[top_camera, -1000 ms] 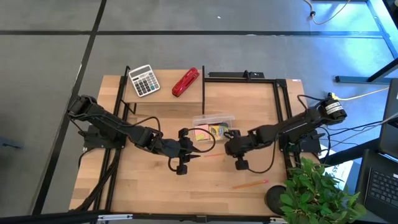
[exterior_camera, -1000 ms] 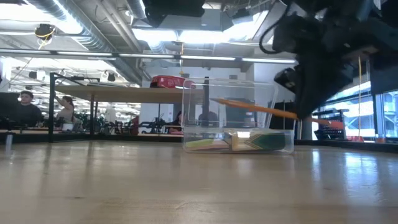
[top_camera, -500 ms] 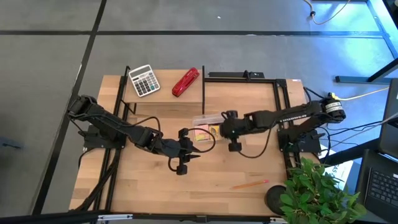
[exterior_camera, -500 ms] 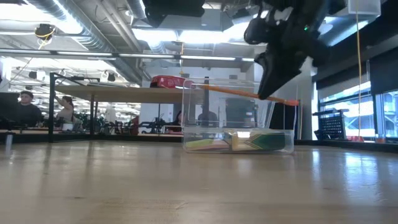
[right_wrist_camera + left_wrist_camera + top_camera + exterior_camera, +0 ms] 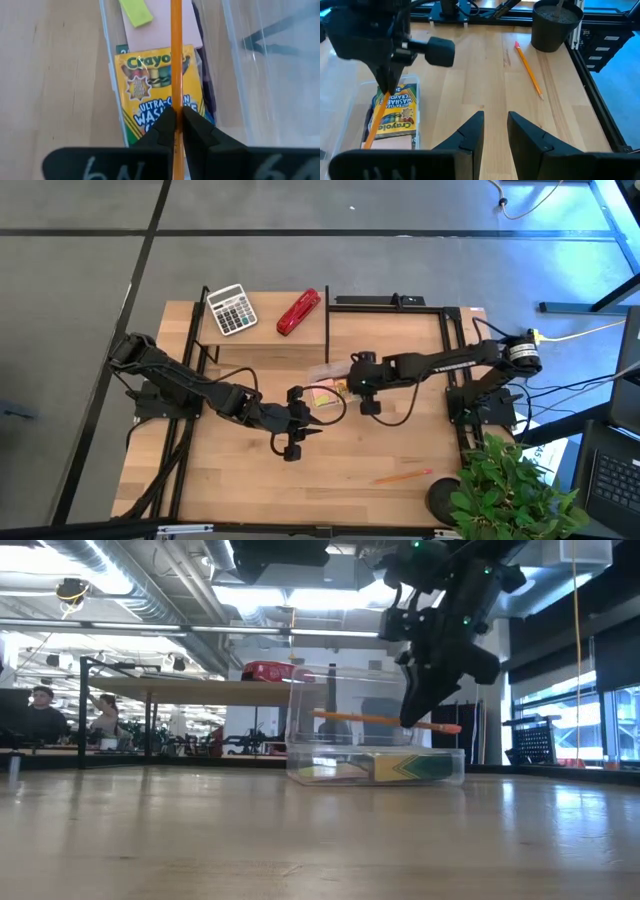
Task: Pack school essentials
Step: Put the top orange pencil into the supply box, then put the orange pencil into the supply box
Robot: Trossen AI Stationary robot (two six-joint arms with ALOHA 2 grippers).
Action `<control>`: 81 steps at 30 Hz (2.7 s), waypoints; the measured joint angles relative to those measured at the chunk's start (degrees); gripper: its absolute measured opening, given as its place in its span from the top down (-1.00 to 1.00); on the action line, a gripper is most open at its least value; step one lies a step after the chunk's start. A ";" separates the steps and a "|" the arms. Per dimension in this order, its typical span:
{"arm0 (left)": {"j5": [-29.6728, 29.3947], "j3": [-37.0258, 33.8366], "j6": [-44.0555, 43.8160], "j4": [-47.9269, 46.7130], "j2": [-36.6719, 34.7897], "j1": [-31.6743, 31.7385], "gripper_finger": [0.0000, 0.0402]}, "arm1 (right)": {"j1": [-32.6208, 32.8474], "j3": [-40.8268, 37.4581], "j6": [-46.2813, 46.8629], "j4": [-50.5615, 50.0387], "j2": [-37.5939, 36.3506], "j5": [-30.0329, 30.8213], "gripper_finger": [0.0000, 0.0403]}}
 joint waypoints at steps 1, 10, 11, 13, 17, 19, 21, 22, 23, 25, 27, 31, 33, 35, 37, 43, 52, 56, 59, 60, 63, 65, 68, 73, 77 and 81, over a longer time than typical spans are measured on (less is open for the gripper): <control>0.02 0.00 -0.01 -0.02 0.00 0.01 0.61 | 0.00 0.00 0.00 0.02 0.28 0.01 0.89; 0.00 0.00 -0.10 0.01 0.00 0.01 0.61 | 0.00 0.00 -0.07 0.73 0.40 0.37 0.89; 0.00 0.01 -0.10 0.02 0.00 0.00 0.61 | 0.01 0.00 -0.07 0.94 0.48 1.53 0.89; 0.00 0.00 -0.10 0.02 0.00 0.01 0.61 | 0.02 0.00 -0.07 1.10 0.55 3.76 0.89; -0.02 0.00 -0.10 0.02 0.00 0.01 0.61 | 0.00 0.00 -0.07 1.20 0.55 4.02 0.89; -0.02 0.00 -0.10 0.02 0.00 0.01 0.61 | 0.00 0.00 -0.13 1.26 0.55 3.90 0.89; -0.02 0.00 -0.10 0.02 0.00 0.00 0.61 | 0.02 0.00 -0.18 1.75 1.05 3.62 0.89; -0.02 0.00 -0.10 0.02 0.00 0.01 0.61 | 0.02 0.00 -0.15 1.85 1.38 3.88 0.89; -0.02 0.00 -0.10 0.00 0.00 0.01 0.61 | 0.04 0.00 -0.10 1.84 1.70 4.73 0.89; -0.02 0.00 -0.10 -0.02 0.00 0.01 0.61 | 0.04 0.00 -0.12 2.74 2.51 7.42 0.89; -0.02 0.00 -0.10 -0.02 0.00 0.01 0.61 | 0.00 0.00 -0.35 2.88 3.18 8.65 0.89; -0.02 0.02 -0.10 -0.05 0.00 0.01 0.61 | 0.00 0.00 -0.48 3.39 3.52 8.67 0.89; -0.02 0.00 -0.10 -0.08 0.00 -0.01 0.61 | 0.00 0.00 -0.46 3.46 3.52 8.48 0.88; -0.02 0.00 -0.07 -0.11 0.00 0.00 0.61 | 0.00 0.00 -0.01 3.43 3.52 8.46 0.84; -0.02 0.00 -0.02 -0.13 0.00 0.00 0.61 | 0.00 0.00 -0.07 3.45 3.52 8.46 0.79; -0.02 0.00 0.01 -0.15 0.00 0.00 0.61 | 0.00 0.00 -0.07 3.46 3.52 8.39 0.63; 0.00 0.00 0.01 -0.17 0.00 0.01 0.61 | 0.43 0.19 -0.04 2.21 3.52 8.34 0.56; -0.02 0.00 -0.01 -0.17 0.00 -0.01 0.61 | 1.18 1.24 0.17 0.78 3.52 6.38 0.55; -0.02 0.00 0.01 -0.17 0.00 -0.01 0.61 | 1.40 1.98 0.17 -0.25 3.52 3.33 0.55; -0.02 0.00 -0.01 -0.17 0.00 -0.01 0.61 | 1.44 2.15 0.16 -0.34 3.52 2.55 0.55; -0.02 0.00 -0.01 -0.17 0.00 0.01 0.61 | 1.62 2.71 0.20 -1.86 3.52 2.75 0.55; -0.02 0.01 -0.01 -0.17 0.00 -0.01 0.61 | 1.60 3.87 0.31 -4.32 3.52 2.84 0.55; -0.02 0.00 0.01 -0.17 0.00 -0.01 0.61 | 1.60 6.36 0.37 -8.63 3.52 2.91 0.55; 0.00 0.00 0.01 -0.17 0.00 0.01 0.61 | 2.48 11.40 0.41 -15.29 3.52 -0.24 0.55; -0.02 0.00 0.01 -0.17 0.00 0.01 0.61 | 3.31 13.25 0.42 -17.74 3.48 -5.94 0.55; 0.00 0.02 0.01 -0.17 0.00 0.01 0.61 | 4.13 13.07 0.07 -18.31 3.48 -12.23 0.55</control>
